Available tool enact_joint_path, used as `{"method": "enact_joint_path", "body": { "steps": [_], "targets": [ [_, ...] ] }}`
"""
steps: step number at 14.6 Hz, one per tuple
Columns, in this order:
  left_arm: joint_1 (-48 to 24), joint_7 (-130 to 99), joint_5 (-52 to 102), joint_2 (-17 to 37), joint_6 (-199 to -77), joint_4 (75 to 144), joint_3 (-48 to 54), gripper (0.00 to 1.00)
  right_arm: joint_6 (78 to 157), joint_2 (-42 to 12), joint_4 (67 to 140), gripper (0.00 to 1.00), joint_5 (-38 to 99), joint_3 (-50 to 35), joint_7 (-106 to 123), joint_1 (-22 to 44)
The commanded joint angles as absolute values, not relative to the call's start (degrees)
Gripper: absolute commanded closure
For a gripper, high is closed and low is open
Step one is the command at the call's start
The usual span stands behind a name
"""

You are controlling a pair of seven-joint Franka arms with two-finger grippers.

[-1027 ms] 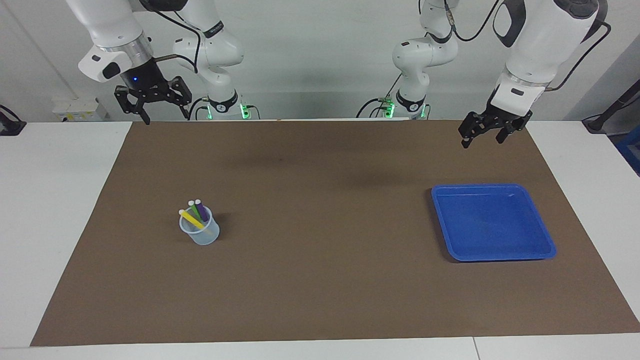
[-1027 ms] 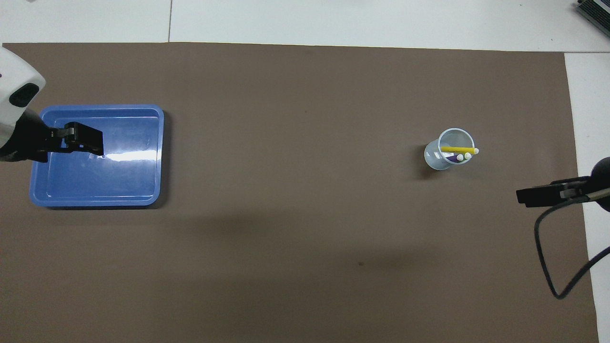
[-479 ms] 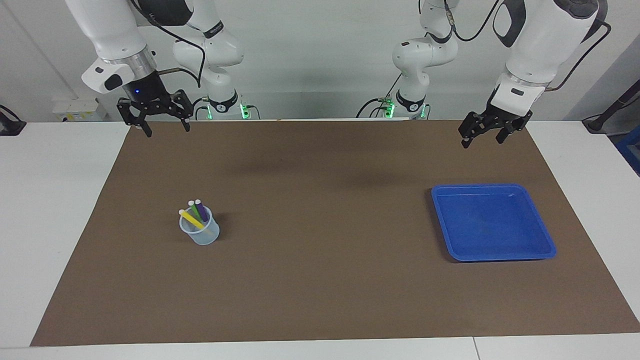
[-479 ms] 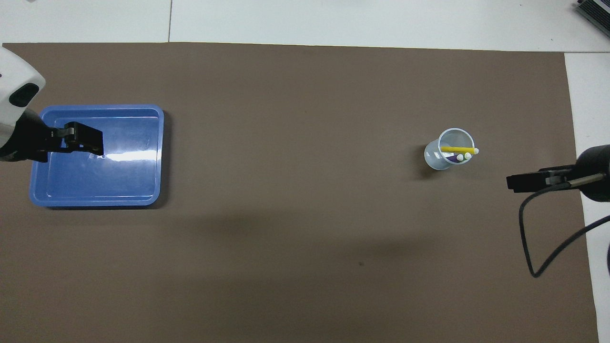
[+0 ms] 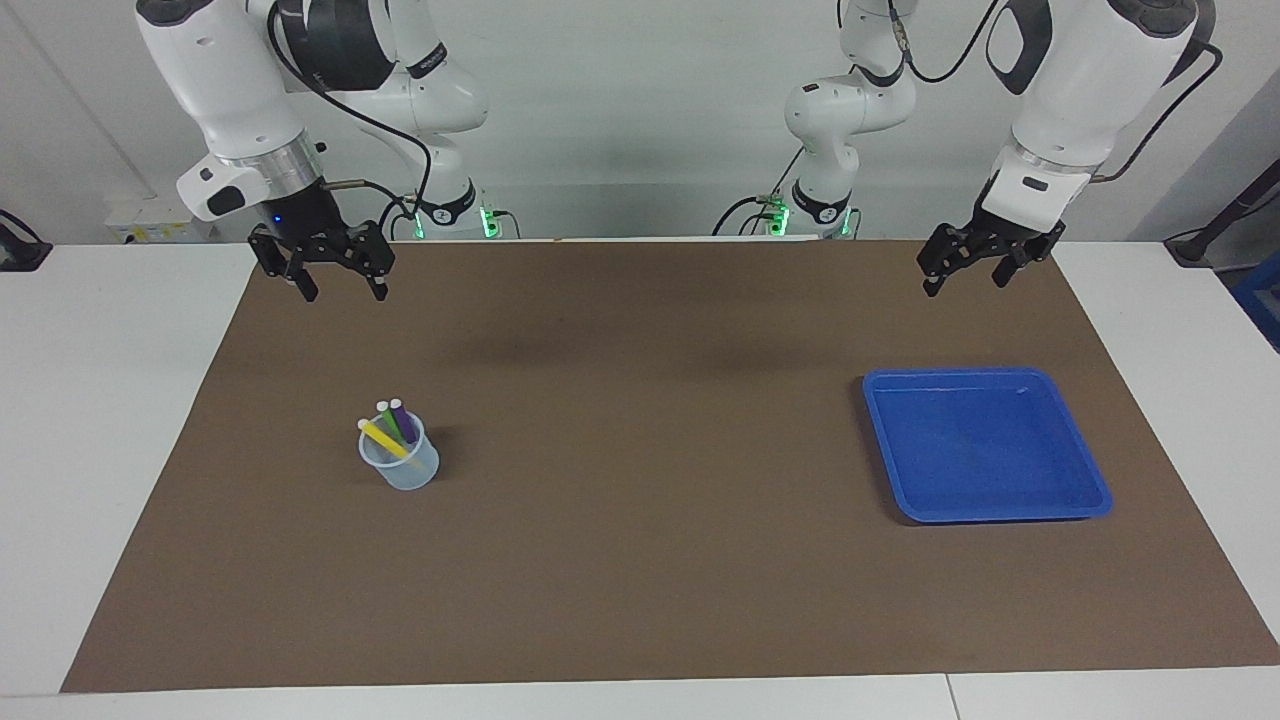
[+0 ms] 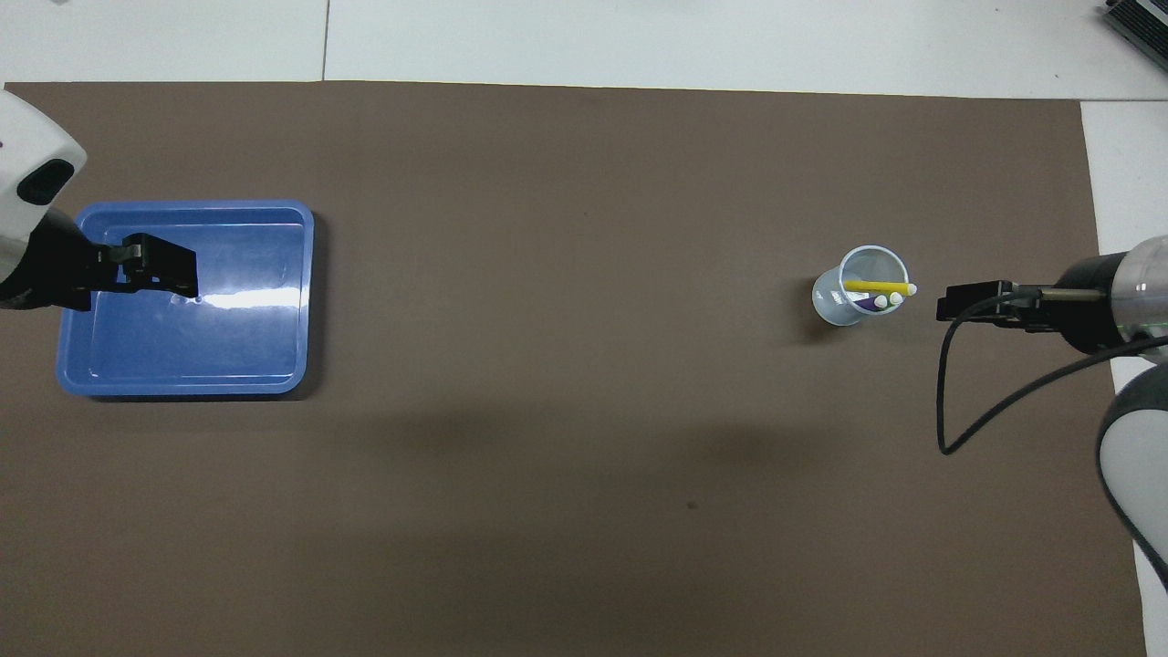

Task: Right arm passes pens to left for tray arrangement
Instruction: 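Reach the right gripper into the clear cup toward the pens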

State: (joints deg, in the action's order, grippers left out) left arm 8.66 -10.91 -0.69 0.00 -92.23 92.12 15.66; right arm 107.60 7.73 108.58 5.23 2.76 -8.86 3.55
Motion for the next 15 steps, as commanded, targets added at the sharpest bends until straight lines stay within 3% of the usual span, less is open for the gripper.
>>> {"method": "enact_joint_path", "body": {
  "steps": [1, 15],
  "targets": [
    [9.0, -9.8, -1.1, -1.8, -92.0, 93.9, 15.3, 0.0, 110.3, 5.8, 109.1, 0.04, 8.0, 2.8, -14.8, 3.1],
    [11.1, -9.6, -1.1, -1.8, -91.8, 93.9, 15.0, 0.0, 117.4, -1.1, 109.1, 0.09, 7.9, 2.7, -32.4, 3.6]
  ]
}}
